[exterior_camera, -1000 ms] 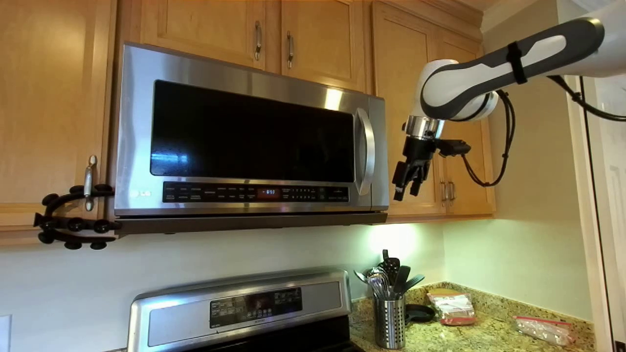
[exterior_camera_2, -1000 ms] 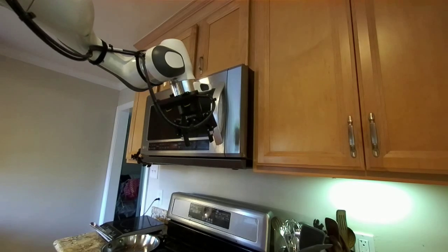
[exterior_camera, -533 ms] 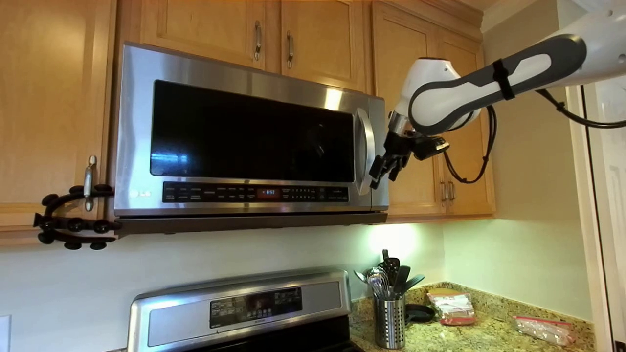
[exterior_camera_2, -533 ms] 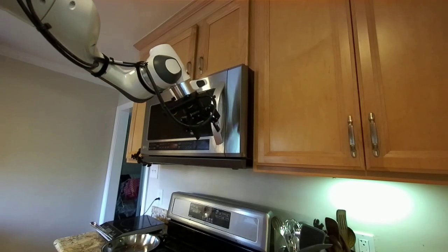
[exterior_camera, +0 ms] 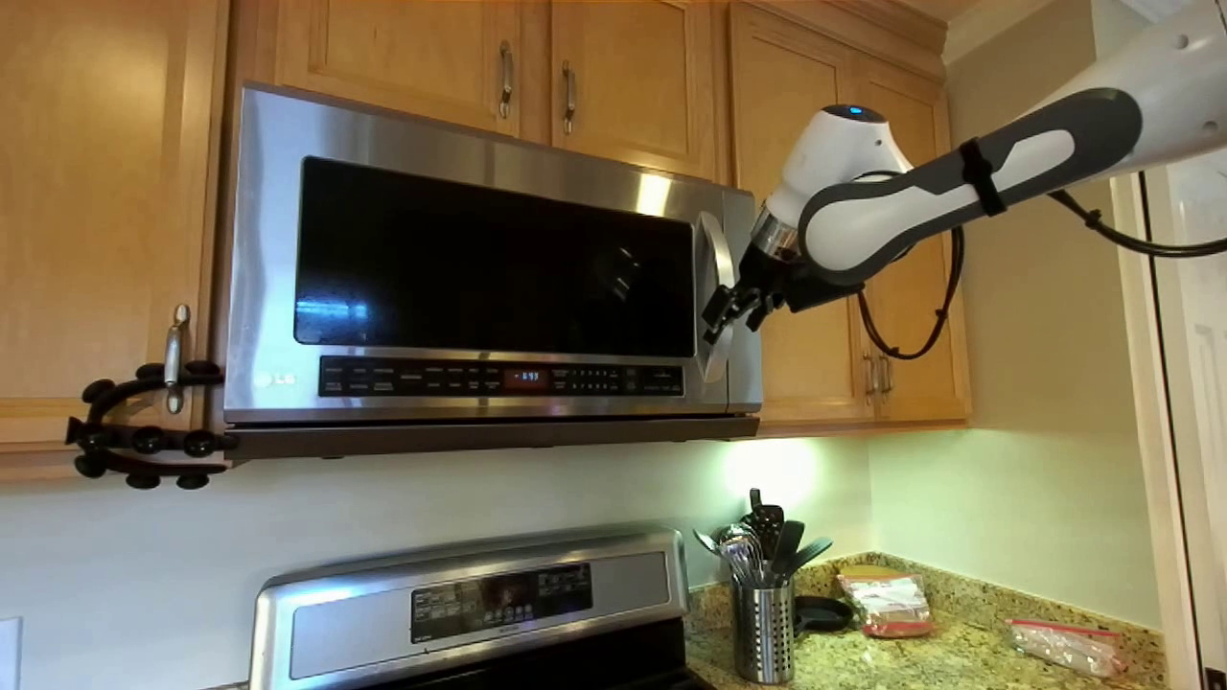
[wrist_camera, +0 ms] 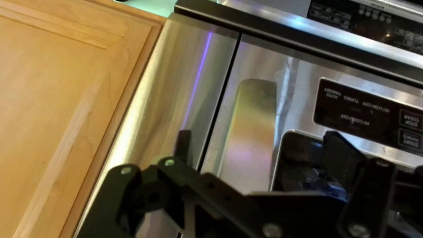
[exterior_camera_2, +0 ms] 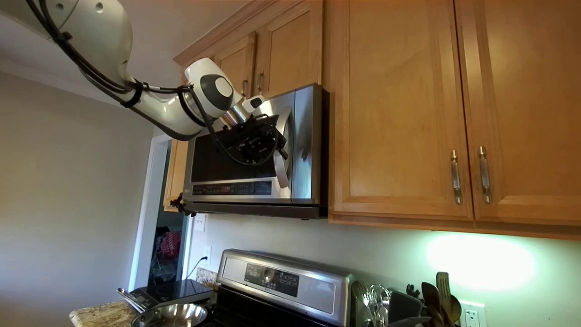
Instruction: Open the microwave door
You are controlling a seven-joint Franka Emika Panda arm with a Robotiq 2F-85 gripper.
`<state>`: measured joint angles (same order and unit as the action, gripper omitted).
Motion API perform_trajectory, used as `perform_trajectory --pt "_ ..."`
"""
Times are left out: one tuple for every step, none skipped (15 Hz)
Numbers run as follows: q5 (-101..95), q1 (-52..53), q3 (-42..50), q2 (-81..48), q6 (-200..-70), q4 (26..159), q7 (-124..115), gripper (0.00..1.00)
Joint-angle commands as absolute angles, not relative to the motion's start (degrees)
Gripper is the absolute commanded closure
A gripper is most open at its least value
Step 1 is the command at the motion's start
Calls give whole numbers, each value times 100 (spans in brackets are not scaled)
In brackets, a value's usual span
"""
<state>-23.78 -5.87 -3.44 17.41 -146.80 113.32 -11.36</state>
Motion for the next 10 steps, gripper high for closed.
perform_trajectory --pt "-2629 -833 -441 1691 -15139 11390 -1614 4" --pt "-2664 -890 -448 1690 -15208 11392 -1725 7" --pt "-2682 -944 -437 1685 -15300 11413 -1811 14" --pt "-2676 -998 -424 1675 -15388 11419 -1923 32" --pt "-2660 -1038 -415 1663 -15471 11424 -1983 36" --pt "-2623 -1075 -401 1640 -15581 11433 -2043 42" --pt "-2589 -1072 -404 1612 -15687 11445 -2058 49" --pt "-2528 -1046 -391 1581 -15744 11451 -2046 55" --pt "-2552 -987 -349 1559 -15807 11469 -2106 62" --pt "-2465 -927 -319 1514 -15878 11475 -2028 68"
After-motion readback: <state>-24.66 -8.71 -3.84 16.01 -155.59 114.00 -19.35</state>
